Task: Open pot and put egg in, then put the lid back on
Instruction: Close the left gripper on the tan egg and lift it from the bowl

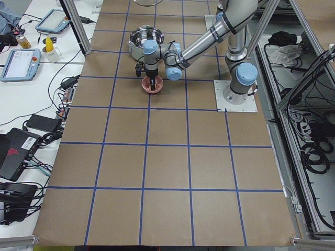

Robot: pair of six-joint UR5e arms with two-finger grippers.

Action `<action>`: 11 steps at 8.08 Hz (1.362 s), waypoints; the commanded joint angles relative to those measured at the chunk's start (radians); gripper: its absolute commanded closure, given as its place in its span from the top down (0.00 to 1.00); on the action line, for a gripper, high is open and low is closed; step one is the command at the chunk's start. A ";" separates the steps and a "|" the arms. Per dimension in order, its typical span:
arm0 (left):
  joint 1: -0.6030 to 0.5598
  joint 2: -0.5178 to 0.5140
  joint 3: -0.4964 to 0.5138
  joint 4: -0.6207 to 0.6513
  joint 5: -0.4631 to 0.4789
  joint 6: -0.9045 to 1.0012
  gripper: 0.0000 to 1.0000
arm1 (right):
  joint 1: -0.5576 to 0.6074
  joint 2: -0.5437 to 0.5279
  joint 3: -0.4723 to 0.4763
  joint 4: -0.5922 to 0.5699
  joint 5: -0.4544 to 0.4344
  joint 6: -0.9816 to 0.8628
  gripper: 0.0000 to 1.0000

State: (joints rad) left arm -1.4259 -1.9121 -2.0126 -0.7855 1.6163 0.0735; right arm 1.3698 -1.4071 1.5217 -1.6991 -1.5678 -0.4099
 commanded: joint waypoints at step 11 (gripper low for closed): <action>-0.077 0.209 0.153 -0.357 -0.084 -0.128 0.34 | 0.000 -0.001 0.017 -0.005 -0.002 -0.012 0.00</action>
State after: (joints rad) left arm -1.4521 -1.7046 -1.9561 -1.0700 1.5653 0.0152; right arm 1.3698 -1.4078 1.5376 -1.7048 -1.5694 -0.4204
